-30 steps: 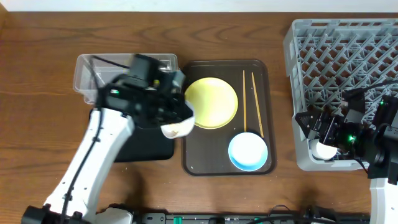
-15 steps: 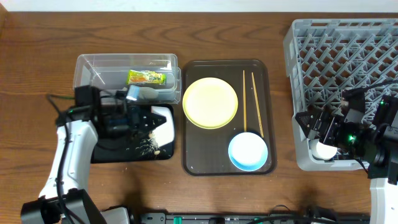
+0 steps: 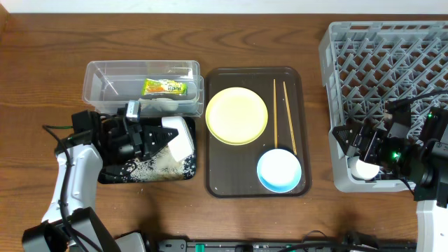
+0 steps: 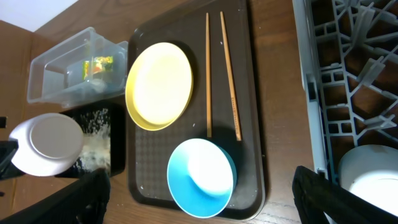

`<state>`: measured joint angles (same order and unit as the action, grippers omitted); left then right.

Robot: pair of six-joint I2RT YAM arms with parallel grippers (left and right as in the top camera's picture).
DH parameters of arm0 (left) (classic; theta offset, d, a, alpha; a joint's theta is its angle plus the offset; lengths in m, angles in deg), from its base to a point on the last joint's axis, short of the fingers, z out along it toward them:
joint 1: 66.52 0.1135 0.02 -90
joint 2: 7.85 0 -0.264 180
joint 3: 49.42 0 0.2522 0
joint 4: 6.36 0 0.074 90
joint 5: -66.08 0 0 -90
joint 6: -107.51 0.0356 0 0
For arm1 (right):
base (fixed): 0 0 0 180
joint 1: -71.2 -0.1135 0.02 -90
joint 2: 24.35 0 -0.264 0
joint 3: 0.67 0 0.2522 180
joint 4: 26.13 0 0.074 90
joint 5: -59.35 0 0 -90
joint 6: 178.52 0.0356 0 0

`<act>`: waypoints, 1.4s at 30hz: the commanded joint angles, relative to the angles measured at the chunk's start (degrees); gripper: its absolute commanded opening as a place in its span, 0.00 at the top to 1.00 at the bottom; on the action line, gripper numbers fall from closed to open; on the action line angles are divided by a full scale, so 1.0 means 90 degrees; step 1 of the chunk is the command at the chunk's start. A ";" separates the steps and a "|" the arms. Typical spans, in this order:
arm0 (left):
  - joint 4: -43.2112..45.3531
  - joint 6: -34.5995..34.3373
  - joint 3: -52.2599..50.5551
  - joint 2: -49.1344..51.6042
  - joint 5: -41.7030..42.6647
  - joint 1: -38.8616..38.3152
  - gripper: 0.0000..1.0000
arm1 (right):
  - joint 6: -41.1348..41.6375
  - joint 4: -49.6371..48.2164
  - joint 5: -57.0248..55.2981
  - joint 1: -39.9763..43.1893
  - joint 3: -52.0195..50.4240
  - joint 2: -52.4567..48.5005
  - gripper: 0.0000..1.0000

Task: Sort waste into correct bins and load items into the dishwasher rack
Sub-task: 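Carry the pink bowl over the black tray and tip the rice out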

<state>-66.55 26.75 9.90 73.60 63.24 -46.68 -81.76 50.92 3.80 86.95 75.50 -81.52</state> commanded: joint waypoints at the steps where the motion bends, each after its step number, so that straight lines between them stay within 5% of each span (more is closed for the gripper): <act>1: 0.0007 0.0117 -0.0015 -0.0012 0.0330 0.0034 0.94 | 0.0002 -0.0010 0.0005 -0.0051 0.0063 0.0019 0.09; 6: 0.0410 0.0277 -0.0015 0.0007 -0.0355 0.0068 0.94 | 0.0002 -0.0010 0.0005 -0.0051 0.0063 0.0019 0.08; 13: 0.0323 -0.0216 -0.0015 0.0034 0.0328 0.0080 0.94 | 0.0002 -0.0007 0.0002 -0.0051 0.0063 0.0019 0.08; 17: 0.0573 -0.0136 -0.0015 0.0112 -0.0554 0.0155 0.94 | 0.0002 -0.0007 0.0005 -0.0051 0.0063 0.0019 0.08; 19: 0.0554 -0.0221 -0.0034 0.0209 0.0359 0.0158 0.94 | 0.0002 -0.0005 0.0005 -0.0051 0.0063 0.0019 0.08; 25: 0.0493 -0.0391 -0.0046 0.0289 -0.0306 0.0165 0.94 | 0.0002 -0.0010 0.0005 -0.0051 0.0063 0.0019 0.08; 29: 0.0355 -0.0440 -0.0049 0.0338 0.0308 0.0070 0.94 | 0.0000 -0.0005 0.0002 -0.0051 0.0063 0.0019 0.08; 32: 0.0452 -0.0544 -0.0049 0.0391 -0.0809 0.0095 0.94 | 0.0002 -0.0010 0.0005 -0.0051 0.0063 0.0019 0.08; 34: 0.0318 -0.0595 -0.0092 0.0442 0.0333 0.0073 0.94 | 0.0002 -0.0007 0.0005 -0.0051 0.0063 0.0019 0.08; 37: 0.0476 -0.0148 -0.0078 0.0408 -0.0223 0.0029 0.94 | 0.0000 -0.0007 0.0005 -0.0051 0.0063 0.0019 0.08; 39: 0.0539 -0.0763 -0.0080 0.0469 -0.0794 0.0075 0.94 | 0.0002 -0.0019 0.0005 -0.0051 0.0063 0.0019 0.08; 42: 0.0469 -0.0206 -0.0119 0.0471 0.0291 0.0032 0.94 | 0.0000 -0.0012 0.0002 -0.0051 0.0063 0.0019 0.07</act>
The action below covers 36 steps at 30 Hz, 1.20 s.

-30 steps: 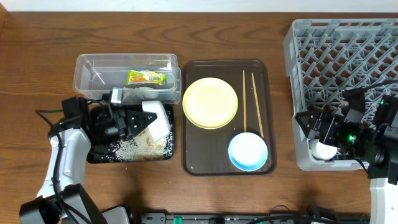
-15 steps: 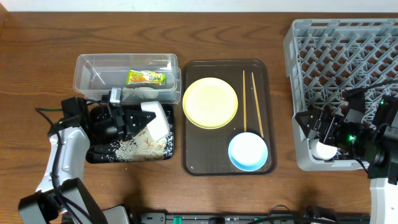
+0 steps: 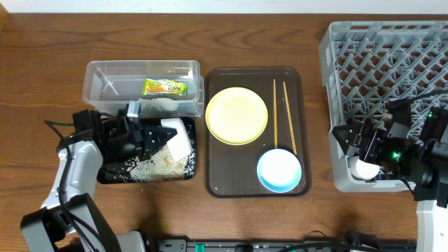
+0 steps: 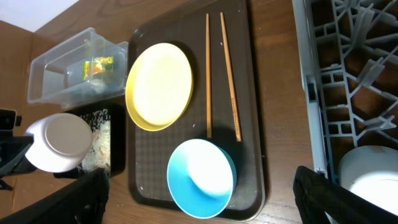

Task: Sort waste into correct bins and load items into the dishwasher rack
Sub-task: 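Carry the pink bowl over the black tray and tip the rice out, then set the empty pink bowl back on the brown tray with the left gripper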

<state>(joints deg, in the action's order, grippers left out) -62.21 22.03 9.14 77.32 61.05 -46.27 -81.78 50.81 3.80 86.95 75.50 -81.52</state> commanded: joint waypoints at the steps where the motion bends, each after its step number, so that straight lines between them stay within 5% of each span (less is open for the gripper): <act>1: 0.0160 0.0350 -0.0036 0.0058 0.0197 -0.0015 0.94 | 0.0002 0.0000 0.0002 -0.0051 0.0063 0.0019 0.07; 3: 0.0131 -0.0410 -0.0036 0.0063 -0.0051 0.0010 0.94 | 0.0005 -0.0015 0.0005 -0.0051 0.0063 0.0019 0.07; 5: 0.0002 -0.0291 -0.0034 0.0010 0.0578 -0.0075 0.94 | 0.0005 -0.0010 0.0005 -0.0051 0.0063 0.0019 0.07; 11: -0.0168 -0.0799 0.0175 -0.0733 0.0287 -0.0680 0.94 | 0.0002 -0.0044 0.0005 -0.0051 0.0063 0.0019 0.07; 19: 0.0294 -0.3463 0.0474 -0.2191 -0.4609 -0.3271 0.94 | 0.0005 -0.0080 -0.0068 -0.0051 0.0063 0.0017 0.07; 25: 0.0806 -0.4488 0.0466 -0.1770 -0.7482 -0.5999 0.94 | 0.0005 -0.0070 -0.0066 -0.0051 0.0063 0.0017 0.07; 30: 0.1508 -0.4830 0.0469 -0.0736 -0.8352 -0.7312 0.94 | 0.0005 -0.0068 -0.0066 -0.0051 0.0063 0.0017 0.07; 36: 0.1933 -0.5061 0.0471 0.0027 -0.8344 -0.7689 0.94 | 0.0005 -0.0070 -0.0066 -0.0051 0.0063 0.0017 0.07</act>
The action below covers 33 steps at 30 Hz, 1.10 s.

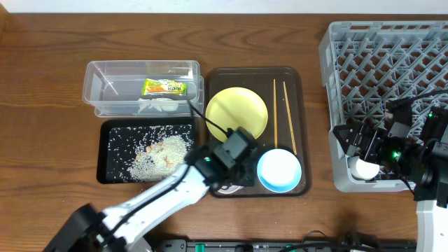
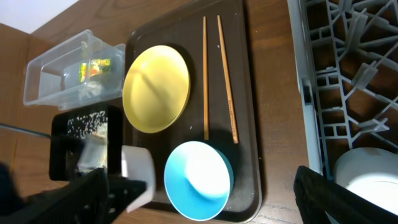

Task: Sort waste into correct bins and load items into the dishwasher rack
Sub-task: 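Set the empty pink bowl back on the brown tray with the left gripper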

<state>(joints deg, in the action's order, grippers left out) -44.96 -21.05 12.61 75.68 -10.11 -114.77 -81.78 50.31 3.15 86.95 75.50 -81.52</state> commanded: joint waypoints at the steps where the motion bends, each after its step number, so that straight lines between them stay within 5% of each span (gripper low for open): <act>1: 0.0010 -0.0272 0.0085 0.0272 -0.0442 -0.0078 0.93 | 0.0005 -0.0015 0.0007 -0.0051 0.0063 0.0017 0.07; 8: -0.0272 -0.0090 0.0386 0.0311 -0.0420 -0.0078 0.41 | 0.0002 -0.0017 0.0005 -0.0051 0.0063 0.0017 0.07; 22: -0.2149 0.1134 0.2637 0.0301 -0.0529 -0.0063 0.38 | 0.0002 0.0000 -0.0087 -0.0051 0.0063 0.0017 0.07; 33: -0.4002 0.1348 0.3687 -0.1326 -0.2851 0.0690 0.33 | 0.0002 0.0002 -0.0114 -0.0051 0.0063 0.0017 0.01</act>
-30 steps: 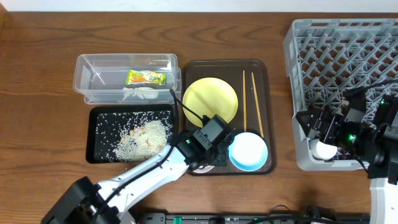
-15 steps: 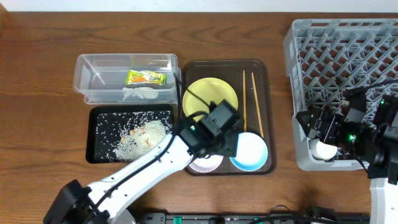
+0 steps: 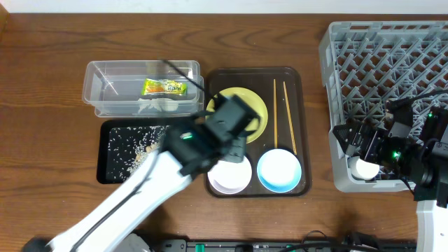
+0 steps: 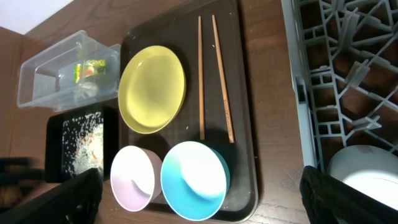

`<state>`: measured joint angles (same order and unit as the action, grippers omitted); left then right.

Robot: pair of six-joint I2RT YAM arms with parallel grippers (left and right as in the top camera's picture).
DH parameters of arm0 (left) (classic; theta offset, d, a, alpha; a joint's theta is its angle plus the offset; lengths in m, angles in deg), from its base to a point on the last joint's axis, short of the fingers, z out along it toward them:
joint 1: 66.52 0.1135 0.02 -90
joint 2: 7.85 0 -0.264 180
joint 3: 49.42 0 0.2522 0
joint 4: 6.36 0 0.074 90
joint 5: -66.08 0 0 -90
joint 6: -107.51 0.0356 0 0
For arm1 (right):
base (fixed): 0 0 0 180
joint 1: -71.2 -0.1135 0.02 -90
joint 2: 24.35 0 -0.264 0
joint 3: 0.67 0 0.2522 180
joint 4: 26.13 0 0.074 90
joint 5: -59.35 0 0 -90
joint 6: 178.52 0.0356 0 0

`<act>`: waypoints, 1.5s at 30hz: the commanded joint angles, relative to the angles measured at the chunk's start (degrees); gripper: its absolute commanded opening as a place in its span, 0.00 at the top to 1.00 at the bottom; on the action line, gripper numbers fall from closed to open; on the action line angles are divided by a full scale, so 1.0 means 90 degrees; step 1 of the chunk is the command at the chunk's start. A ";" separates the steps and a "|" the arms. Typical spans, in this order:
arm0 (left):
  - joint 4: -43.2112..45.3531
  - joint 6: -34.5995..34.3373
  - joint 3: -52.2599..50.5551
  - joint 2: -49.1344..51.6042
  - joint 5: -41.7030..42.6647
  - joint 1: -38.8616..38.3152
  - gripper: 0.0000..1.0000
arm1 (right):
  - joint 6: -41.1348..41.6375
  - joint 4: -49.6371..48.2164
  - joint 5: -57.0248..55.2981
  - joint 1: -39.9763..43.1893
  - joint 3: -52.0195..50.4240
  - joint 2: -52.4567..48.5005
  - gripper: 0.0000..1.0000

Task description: Sort waste into correct bins and load items into the dishwasher rack

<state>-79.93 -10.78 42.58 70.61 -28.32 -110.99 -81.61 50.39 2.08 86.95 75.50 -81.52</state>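
A pale pink bowl (image 3: 229,175) stands upright and free at the front left of the brown tray (image 3: 217,80), next to the blue bowl (image 3: 280,170). Behind them lie the yellow plate (image 4: 152,87) and two chopsticks (image 4: 221,78). My left gripper (image 3: 227,126) hangs blurred over the plate's near edge, its jaws unreadable. Beside the dish rack's (image 3: 392,63) front left corner, my right gripper (image 4: 202,193) is open and holds nothing. A white bowl (image 4: 367,171) sits in that corner of the rack.
Spilled rice lies on the black tray (image 3: 115,171), partly hidden under my left arm. The clear bin (image 3: 140,70) behind it holds a green packet (image 3: 164,87) and some white scraps. Bare wooden table surrounds everything.
The pale bowl was on its side in my left gripper at the brown tray's front left edge. Now it stands upright on the tray, and the gripper is over the yellow plate.
My left gripper held the bowl tipped over the black tray, where rice lay, and it was still there at the following moment. Then the rice lay in the tray and the bowl was at the brown tray. Now it stands beside the blue bowl. My right arm stayed still.
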 commanded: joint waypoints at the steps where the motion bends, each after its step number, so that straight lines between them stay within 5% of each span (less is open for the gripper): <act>1: -0.0119 0.0323 0.0357 -0.1018 -0.0826 0.0369 0.31 | -0.0017 -0.0019 0.0007 -0.0051 0.0063 0.0017 0.01; 4: -0.0226 0.0476 0.0357 -0.1817 -0.0826 0.0583 0.28 | -0.0017 -0.0015 0.0005 -0.0051 0.0063 0.0017 0.01; 5: -0.0277 0.0476 0.0357 -0.2018 -0.0828 0.0600 0.20 | -0.0017 -0.0017 0.0005 -0.0049 0.0063 0.0017 0.01; 12: -0.0719 0.0474 0.0357 -0.3082 -0.0801 0.0600 0.15 | -0.0017 -0.0017 0.0007 -0.0049 0.0063 0.0017 0.01; 23: -0.0784 0.0476 0.0357 -0.3441 -0.0804 0.0600 0.11 | -0.0017 -0.0017 0.0005 -0.0049 0.0063 0.0017 0.01; 28: -0.0653 0.0529 0.0272 -0.3650 -0.1513 0.0656 0.10 | -0.0017 -0.0017 0.0007 -0.0049 0.0063 0.0017 0.01; 32: -0.0170 0.0918 0.0019 -0.3786 -0.1474 0.1197 0.10 | -0.0017 -0.0017 0.0007 -0.0051 0.0063 0.0017 0.01; 40: 0.1991 0.3415 -0.1418 -0.4367 0.0228 0.2531 0.05 | -0.0017 -0.0017 0.0005 -0.0049 0.0063 0.0017 0.01; 45: 0.3150 0.3667 -0.2674 -0.5000 0.0612 0.2917 0.04 | -0.0017 -0.0017 0.0007 -0.0051 0.0063 0.0017 0.01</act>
<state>-54.47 16.80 23.32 28.84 -27.14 -86.16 -81.58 50.35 1.90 86.95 75.50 -81.52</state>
